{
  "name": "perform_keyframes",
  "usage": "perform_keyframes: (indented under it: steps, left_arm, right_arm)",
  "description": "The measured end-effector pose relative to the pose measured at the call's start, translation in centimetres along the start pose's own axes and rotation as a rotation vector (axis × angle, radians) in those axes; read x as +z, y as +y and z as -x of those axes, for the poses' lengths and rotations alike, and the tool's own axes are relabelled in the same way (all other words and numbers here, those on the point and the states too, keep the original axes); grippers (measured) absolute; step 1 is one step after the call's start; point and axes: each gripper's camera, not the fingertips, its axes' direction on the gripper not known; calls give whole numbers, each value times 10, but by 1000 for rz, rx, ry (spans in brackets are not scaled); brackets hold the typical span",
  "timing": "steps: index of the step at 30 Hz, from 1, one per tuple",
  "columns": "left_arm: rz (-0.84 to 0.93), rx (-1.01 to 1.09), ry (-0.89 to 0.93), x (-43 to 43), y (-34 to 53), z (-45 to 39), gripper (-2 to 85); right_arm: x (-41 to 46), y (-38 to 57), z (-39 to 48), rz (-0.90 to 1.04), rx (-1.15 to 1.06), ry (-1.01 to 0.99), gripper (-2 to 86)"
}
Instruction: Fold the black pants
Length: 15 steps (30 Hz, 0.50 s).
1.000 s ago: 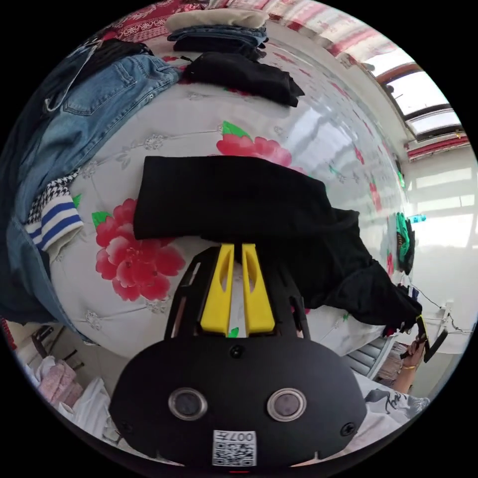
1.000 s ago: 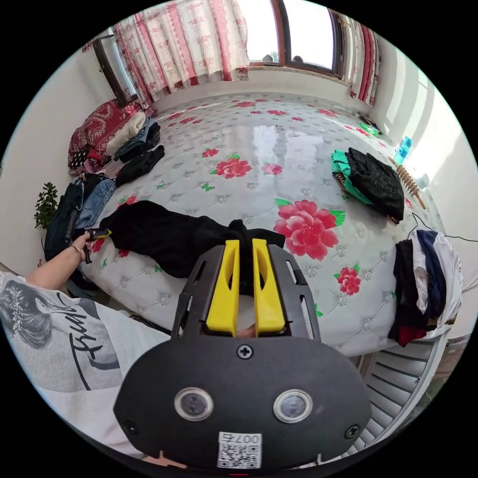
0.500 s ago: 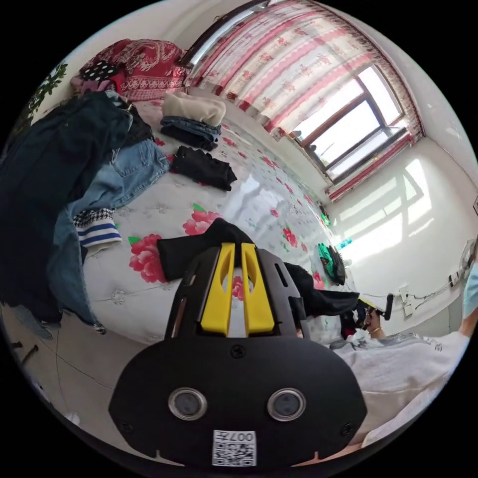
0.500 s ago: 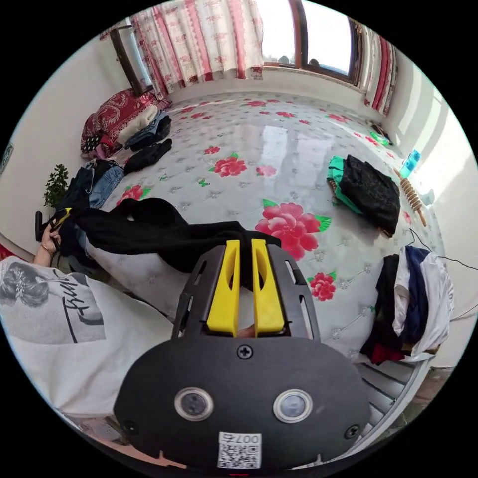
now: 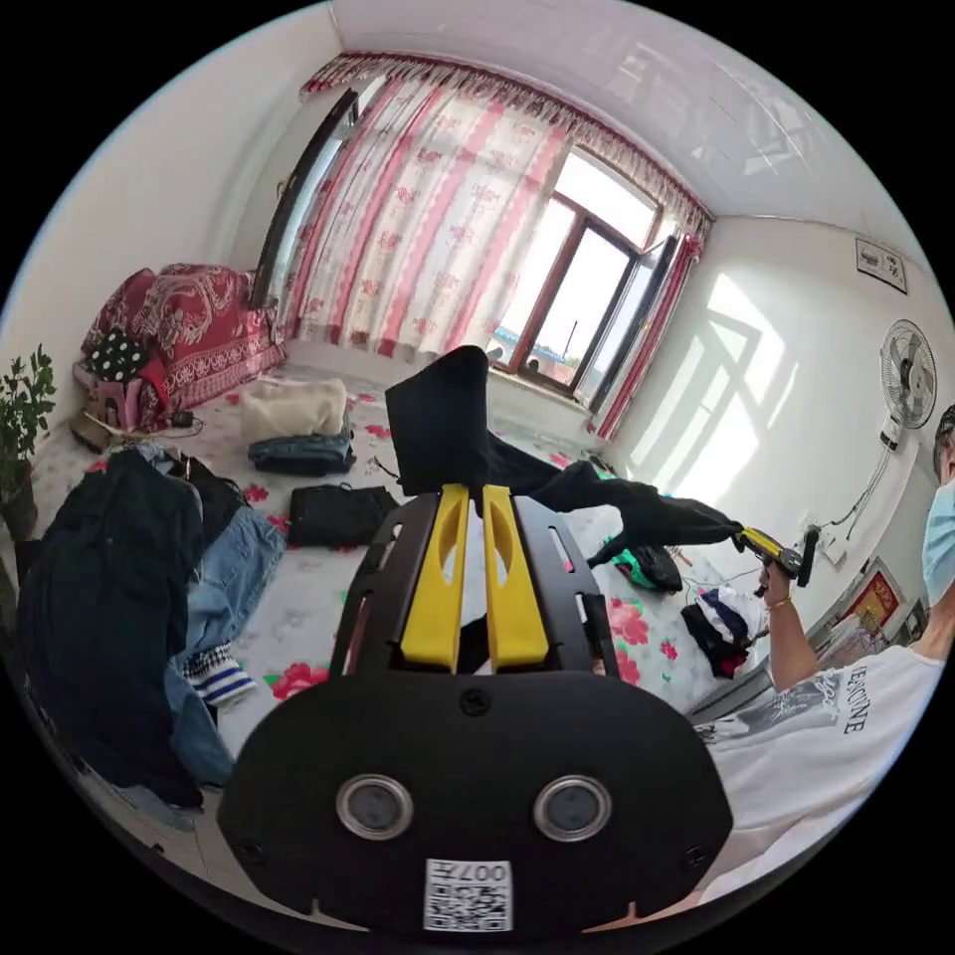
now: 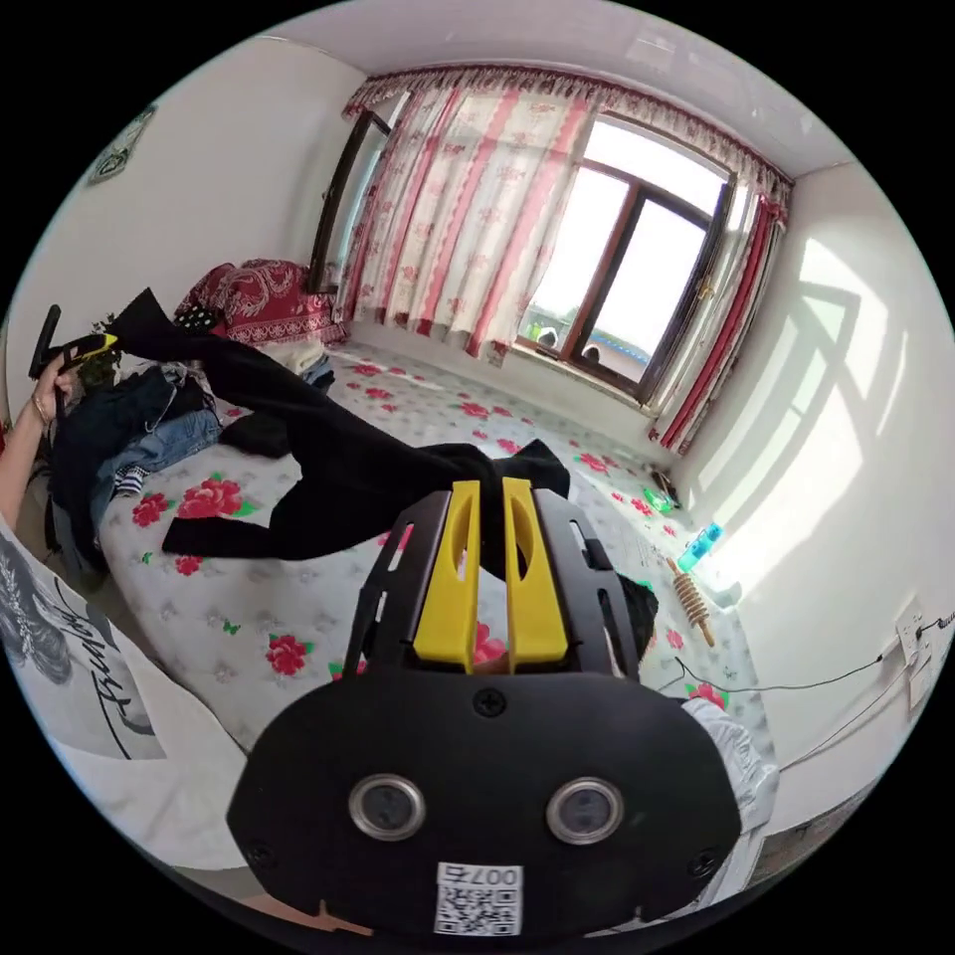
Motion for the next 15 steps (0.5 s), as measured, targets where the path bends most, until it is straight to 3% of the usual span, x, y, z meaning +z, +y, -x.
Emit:
perform_keyframes:
  steps: [7,11,15]
  left_arm:
    - [554,-324,67,131,169,38,-2]
    - [650,-361,68,140,201,39,-1]
    - [646,-371,28,121,198,50,0]
  right_arm:
    - [158,148,20,579,123,-111,22]
    - [206,217,41,818,147,-156,25]
    - [200,225,36,797,194,-195,33]
